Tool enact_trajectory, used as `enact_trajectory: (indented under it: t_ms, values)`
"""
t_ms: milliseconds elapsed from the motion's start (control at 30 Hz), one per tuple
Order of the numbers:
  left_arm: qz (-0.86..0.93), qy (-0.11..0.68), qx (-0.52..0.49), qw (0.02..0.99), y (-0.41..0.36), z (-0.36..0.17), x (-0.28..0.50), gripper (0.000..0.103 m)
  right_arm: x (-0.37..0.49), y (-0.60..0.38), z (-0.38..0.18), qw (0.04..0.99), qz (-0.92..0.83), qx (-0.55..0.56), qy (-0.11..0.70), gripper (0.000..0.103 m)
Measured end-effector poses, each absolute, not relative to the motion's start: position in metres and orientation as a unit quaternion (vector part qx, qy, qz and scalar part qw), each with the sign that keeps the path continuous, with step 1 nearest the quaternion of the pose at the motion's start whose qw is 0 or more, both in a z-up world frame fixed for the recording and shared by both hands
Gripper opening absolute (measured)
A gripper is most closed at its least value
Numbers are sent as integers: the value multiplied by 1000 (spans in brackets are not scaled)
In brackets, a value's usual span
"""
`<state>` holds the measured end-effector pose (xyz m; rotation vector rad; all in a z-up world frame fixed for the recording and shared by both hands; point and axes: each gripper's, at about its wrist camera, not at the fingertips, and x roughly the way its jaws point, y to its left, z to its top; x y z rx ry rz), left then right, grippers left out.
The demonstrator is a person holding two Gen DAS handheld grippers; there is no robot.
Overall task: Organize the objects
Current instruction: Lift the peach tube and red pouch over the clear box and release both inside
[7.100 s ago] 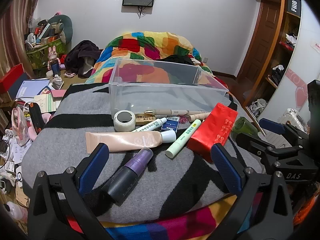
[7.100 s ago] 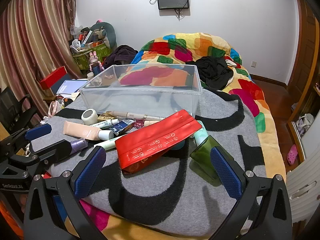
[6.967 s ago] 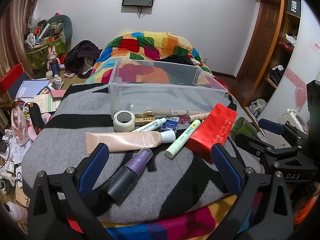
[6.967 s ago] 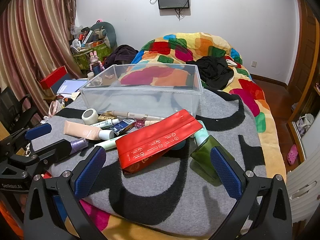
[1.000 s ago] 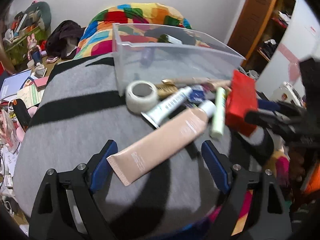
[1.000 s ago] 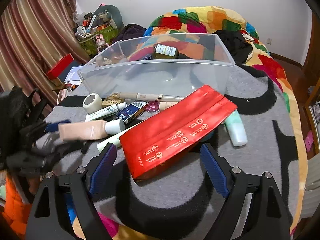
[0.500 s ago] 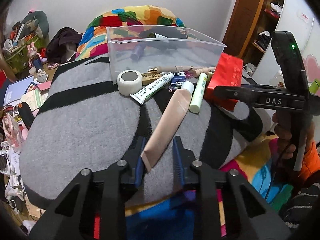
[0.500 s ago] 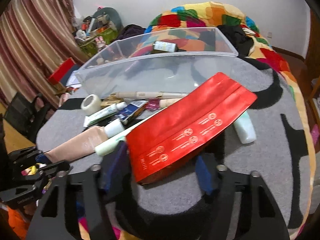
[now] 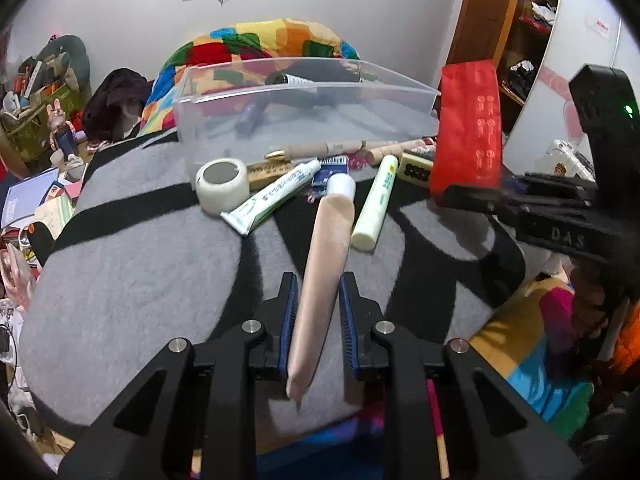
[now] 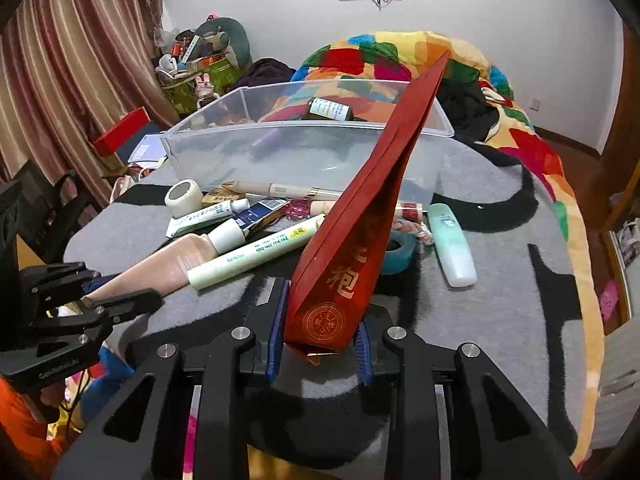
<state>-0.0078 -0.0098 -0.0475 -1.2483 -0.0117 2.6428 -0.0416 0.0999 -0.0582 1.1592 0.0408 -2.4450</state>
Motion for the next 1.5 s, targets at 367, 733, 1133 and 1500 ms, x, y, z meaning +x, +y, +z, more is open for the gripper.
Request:
enact_trajectory:
  t_ms: [367, 733, 1133, 1500]
  values:
    - [917, -2, -388, 90, -10, -31, 0, 8, -37, 100, -51, 215, -890, 402, 24, 26]
    - [937, -13, -341, 82, -19, 9, -9, 8, -40, 94, -21, 219, -905, 363, 31, 26]
    - [944, -30, -321, 66, -28, 31, -49, 8, -79, 83, 5, 213, -918, 333, 16, 26]
    - [941, -49, -333, 41, -39, 29, -94, 8, -125, 66, 7, 209, -917, 338, 14, 26]
